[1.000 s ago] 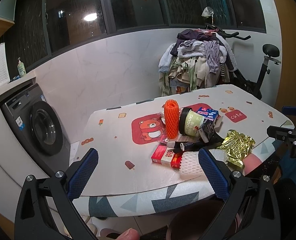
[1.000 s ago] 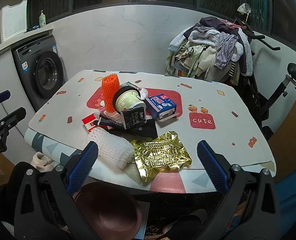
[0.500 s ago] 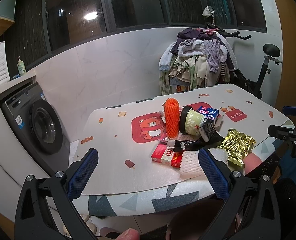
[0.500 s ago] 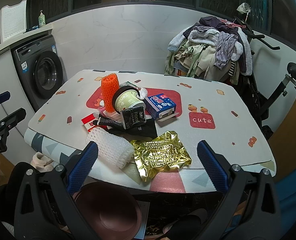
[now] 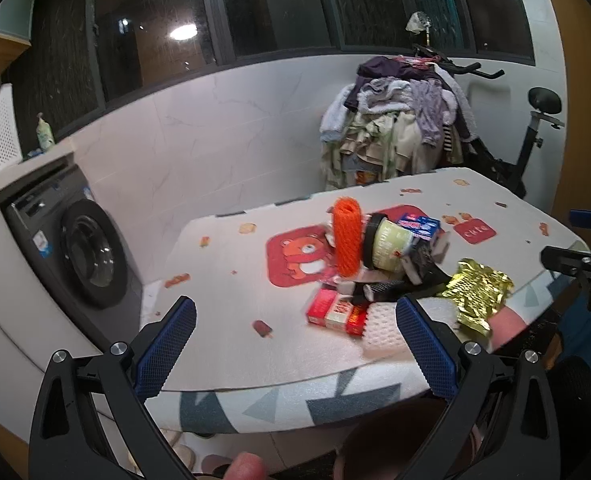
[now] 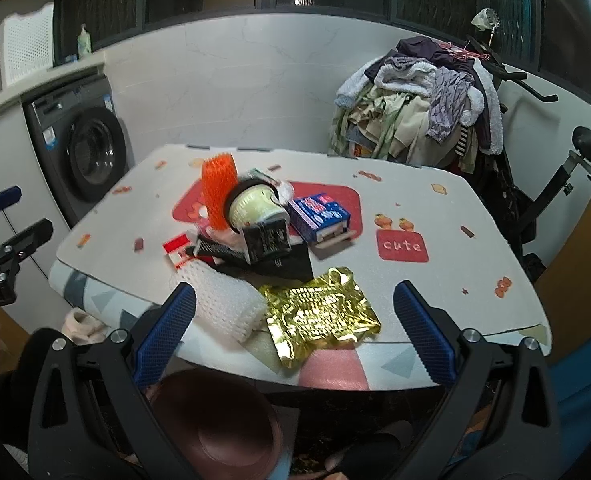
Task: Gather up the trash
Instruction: 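Grasp the gold foil bag with the right gripper while the left gripper grasps the white foam net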
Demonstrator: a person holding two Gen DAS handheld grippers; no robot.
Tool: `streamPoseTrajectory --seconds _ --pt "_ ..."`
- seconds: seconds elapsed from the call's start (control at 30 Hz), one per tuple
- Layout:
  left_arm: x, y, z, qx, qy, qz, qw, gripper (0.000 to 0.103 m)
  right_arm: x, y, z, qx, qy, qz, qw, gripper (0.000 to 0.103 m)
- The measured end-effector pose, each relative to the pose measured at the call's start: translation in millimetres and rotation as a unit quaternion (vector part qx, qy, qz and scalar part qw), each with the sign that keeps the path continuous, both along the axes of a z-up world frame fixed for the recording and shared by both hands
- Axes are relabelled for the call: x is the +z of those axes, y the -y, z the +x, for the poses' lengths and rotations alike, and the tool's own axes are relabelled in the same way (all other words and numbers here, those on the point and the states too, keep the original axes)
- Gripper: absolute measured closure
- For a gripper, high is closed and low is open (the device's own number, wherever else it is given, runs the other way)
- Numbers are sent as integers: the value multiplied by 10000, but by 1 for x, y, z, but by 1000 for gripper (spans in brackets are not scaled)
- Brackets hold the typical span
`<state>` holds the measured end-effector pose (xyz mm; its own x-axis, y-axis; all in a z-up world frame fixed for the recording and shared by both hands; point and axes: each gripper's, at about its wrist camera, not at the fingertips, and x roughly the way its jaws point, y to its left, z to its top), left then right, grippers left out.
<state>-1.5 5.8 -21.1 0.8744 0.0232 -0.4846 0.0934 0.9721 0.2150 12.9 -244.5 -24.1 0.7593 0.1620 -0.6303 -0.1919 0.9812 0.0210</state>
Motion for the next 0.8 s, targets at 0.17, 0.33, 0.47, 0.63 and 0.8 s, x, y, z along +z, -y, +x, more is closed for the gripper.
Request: streamPoseTrajectory --seconds 0.17,0.33,0.47,0.63,0.8 --pt "-9 -9 5 -38 -76 -50 10000 5 -1 10 0 -54 214 298 9993 6" --pt "-13 -16 16 -342 -342 -425 9979 5 -14 16 7 -50 -9 383 9993 6" --pt "-21 -16 20 -355 -242 -429 9982 5 -45 12 15 0 -587 95 9982 6" --pt "-35 -24 29 -341 -303 -569 9973 5 -80 29 25 -404 -935 410 9940 6" --pt "-52 -28 43 -331 -710 -529 9955 5 -105 54 42 -847 -1194 1073 9834 6"
